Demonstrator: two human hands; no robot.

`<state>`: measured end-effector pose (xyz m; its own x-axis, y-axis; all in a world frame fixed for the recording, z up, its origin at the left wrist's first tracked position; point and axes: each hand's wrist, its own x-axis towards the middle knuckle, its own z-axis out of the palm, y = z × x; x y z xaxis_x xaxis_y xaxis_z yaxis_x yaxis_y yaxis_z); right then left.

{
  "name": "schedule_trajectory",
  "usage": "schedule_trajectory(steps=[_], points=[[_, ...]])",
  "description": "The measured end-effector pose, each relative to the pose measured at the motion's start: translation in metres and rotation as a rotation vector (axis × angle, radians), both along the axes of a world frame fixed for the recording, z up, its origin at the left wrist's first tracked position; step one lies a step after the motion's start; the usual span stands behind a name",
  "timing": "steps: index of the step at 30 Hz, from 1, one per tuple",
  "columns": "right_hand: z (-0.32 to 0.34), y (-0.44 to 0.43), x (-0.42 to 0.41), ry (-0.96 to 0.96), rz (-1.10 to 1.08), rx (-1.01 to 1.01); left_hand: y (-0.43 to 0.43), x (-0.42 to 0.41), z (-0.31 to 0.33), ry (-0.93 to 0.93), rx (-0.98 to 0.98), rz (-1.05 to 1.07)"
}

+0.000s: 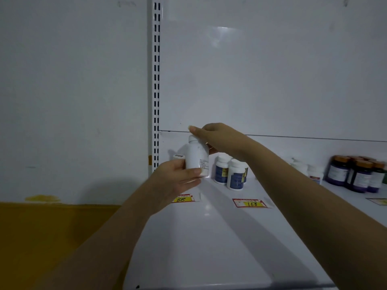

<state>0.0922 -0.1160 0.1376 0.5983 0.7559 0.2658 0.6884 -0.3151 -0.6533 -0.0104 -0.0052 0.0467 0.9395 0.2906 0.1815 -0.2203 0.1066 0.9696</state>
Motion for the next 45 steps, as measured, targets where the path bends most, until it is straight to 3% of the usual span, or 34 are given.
schedule_trajectory(steps=[2,5,9,12,15,18,25,30,34,45], points=[[-0.002,-0.003,0.001,0.130,0.095,0.039,-0.002,-0.004,0.000,0.006,-0.151,-0.092],[-0.004,-0.004,0.005,0.173,0.152,0.104,-0.002,-0.007,0.001,-0.033,-0.180,-0.132],[-0.008,-0.006,0.008,0.360,0.290,0.241,-0.005,-0.006,0.002,0.004,-0.108,-0.100],[-0.011,-0.007,0.007,0.446,0.406,0.272,-0.009,-0.003,-0.002,0.040,0.108,0.064],[-0.012,-0.001,0.001,0.305,0.275,0.193,-0.014,0.000,-0.003,0.047,0.377,0.389],[-0.011,0.004,-0.002,0.069,0.125,0.095,-0.018,0.003,-0.003,0.012,0.418,0.476],[-0.014,-0.007,0.014,0.317,0.244,0.235,-0.006,-0.010,0.002,-0.001,0.192,0.051],[-0.014,-0.010,0.013,0.480,0.368,0.267,-0.007,-0.008,0.002,0.024,0.384,0.203],[-0.017,-0.008,0.010,0.356,0.288,0.193,-0.013,-0.002,0.004,-0.054,0.378,0.404],[-0.029,-0.009,0.016,0.305,0.210,0.242,-0.007,0.005,0.001,0.017,0.440,0.323]])
